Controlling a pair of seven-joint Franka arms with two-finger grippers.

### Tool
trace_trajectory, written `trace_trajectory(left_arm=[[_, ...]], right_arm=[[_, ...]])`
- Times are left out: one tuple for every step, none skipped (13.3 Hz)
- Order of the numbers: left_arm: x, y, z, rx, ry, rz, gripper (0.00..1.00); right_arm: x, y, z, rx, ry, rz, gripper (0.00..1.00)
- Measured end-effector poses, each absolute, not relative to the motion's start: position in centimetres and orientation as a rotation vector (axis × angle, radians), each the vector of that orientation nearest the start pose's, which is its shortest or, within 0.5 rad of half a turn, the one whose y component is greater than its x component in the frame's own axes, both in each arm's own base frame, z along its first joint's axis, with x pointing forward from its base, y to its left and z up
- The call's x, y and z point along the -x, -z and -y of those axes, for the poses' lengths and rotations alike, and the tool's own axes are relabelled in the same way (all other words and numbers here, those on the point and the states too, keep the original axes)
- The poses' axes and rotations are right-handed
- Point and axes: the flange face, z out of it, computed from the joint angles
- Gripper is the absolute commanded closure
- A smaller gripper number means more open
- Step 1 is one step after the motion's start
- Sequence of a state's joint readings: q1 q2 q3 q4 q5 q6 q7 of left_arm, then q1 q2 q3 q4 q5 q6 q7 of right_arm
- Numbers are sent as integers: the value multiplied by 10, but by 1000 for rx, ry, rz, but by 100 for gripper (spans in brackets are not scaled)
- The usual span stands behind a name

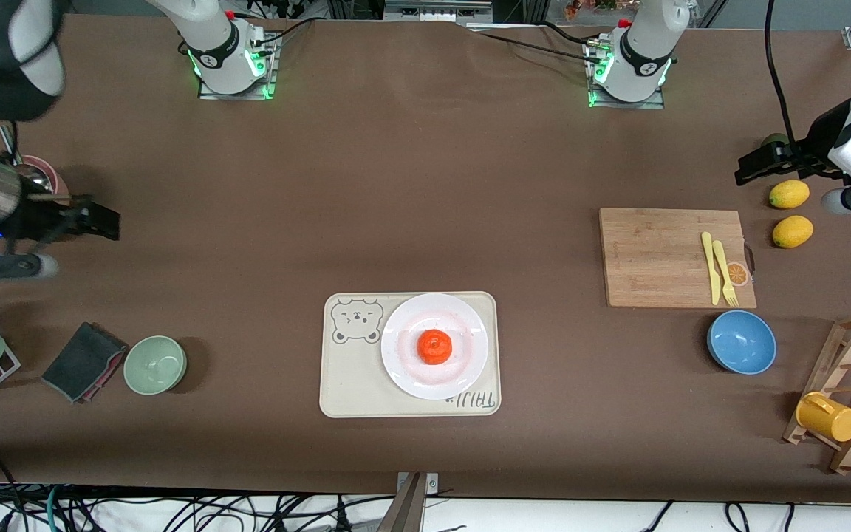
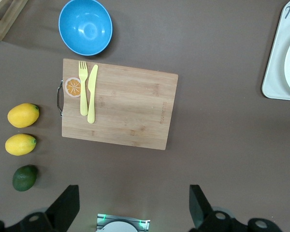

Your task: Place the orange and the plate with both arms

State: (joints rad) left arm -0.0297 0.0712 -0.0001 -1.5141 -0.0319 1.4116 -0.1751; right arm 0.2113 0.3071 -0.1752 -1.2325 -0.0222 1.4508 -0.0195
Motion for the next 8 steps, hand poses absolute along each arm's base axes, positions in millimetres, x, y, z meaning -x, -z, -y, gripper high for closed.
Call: trace_trajectory(left_arm=[[-559, -596, 22, 3134, -285, 219, 0], [-560, -593, 24, 3133, -295, 209, 0], [-562, -588, 28, 3120, -305, 195, 0], [-564, -581, 33, 3087, -314, 171, 0], [-567, -574, 40, 3060, -326, 145, 0], [-569, -568, 47, 3049, -338, 124, 0], [-571, -564, 52, 3043, -346, 110, 0], [-571, -563, 54, 3037, -347, 102, 0]], right_arm=[[-622, -598, -28, 3203, -126, 75, 0], [-609, -597, -20, 3187, -140, 63, 0], [-594, -594, -15, 3170, -157, 64, 0], [-578, -590, -15, 3158, -170, 75, 0], [-566, -589, -16, 3154, -172, 83, 0], [-559, -588, -17, 3153, -164, 86, 0], [-558, -587, -16, 3153, -156, 85, 0], [-560, -584, -15, 3153, -153, 81, 0]])
